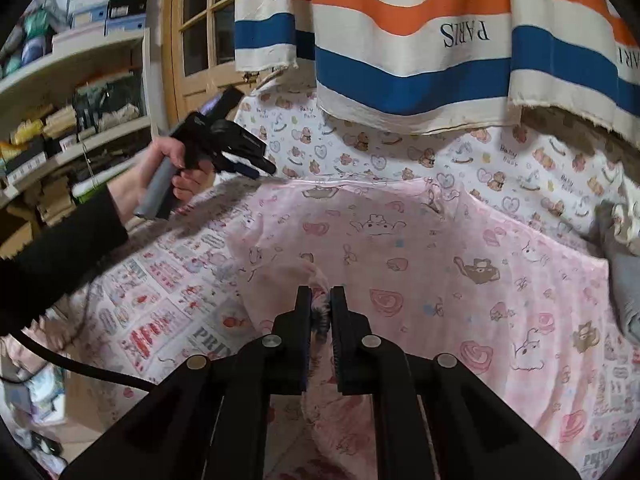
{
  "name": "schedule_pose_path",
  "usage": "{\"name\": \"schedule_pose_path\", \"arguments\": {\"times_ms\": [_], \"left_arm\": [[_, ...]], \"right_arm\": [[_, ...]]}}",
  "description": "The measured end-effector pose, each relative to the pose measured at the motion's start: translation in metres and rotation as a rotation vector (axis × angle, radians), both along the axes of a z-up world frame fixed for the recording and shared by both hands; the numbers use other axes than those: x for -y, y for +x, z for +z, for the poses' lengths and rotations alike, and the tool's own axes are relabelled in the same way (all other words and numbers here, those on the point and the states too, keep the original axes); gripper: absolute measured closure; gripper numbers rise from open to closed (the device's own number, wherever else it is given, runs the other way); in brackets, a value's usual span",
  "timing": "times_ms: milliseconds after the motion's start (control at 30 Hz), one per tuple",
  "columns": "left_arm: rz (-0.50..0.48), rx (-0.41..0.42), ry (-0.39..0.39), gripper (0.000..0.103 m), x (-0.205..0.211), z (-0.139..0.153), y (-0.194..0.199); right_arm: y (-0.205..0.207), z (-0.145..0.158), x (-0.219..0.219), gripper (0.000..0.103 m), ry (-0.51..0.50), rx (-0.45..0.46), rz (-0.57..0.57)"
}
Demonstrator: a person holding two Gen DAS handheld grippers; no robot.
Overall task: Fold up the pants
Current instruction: 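Lift the gripped pants edge with the right gripper and fold it over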
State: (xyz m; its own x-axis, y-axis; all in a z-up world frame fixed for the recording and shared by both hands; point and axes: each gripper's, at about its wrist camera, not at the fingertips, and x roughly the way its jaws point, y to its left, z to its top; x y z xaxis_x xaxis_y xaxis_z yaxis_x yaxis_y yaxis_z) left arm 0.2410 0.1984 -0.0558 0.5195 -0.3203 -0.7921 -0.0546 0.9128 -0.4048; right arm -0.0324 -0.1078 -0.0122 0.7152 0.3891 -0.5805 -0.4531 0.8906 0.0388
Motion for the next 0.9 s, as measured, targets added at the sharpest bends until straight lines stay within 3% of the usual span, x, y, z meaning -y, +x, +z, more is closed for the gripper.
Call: {"name": "schedule_pose_path", "arguments": {"times_ms": [67,100,200,267,400,533,700,900], "left_arm": [[0.004,-0.017,-0.016,0.085,0.001,-0.005,0.005],[0.035,-0.021,-0.005,0.102,0.0,-0.007,0.005],[0.088,-0.015,-0.036,0.102,-0.004,-0.007,0.008],[0.096,0.01,-0.005,0.102,0.001,0.004,0.005],[0.1,0.09,0.075,0.102,0.023,0.048,-0.004],[0.088,0.186,0.114,0.102,0.057,0.095,-0.007],[0.009,0.244,0.131,0.102,0.113,0.129,0.003],[-0.135,0.261,0.127,0.102,0.183,0.146,0.022]], "right_arm": [[-0.001,-0.001,0.002,0.094,0.0,0.01,-0.001],[-0.001,-0.002,0.004,0.094,0.004,0.01,-0.001],[0.001,-0.002,0.013,0.094,0.059,-0.028,0.009],[0.001,0.001,0.019,0.094,0.085,-0.027,0.018],[-0.009,0.011,0.036,0.094,0.152,0.011,0.016],[-0.023,0.019,0.051,0.094,0.124,0.087,-0.047],[-0.047,0.027,0.066,0.094,0.121,0.14,-0.08],[-0.083,0.028,0.081,0.094,0.127,0.169,-0.192]]}}
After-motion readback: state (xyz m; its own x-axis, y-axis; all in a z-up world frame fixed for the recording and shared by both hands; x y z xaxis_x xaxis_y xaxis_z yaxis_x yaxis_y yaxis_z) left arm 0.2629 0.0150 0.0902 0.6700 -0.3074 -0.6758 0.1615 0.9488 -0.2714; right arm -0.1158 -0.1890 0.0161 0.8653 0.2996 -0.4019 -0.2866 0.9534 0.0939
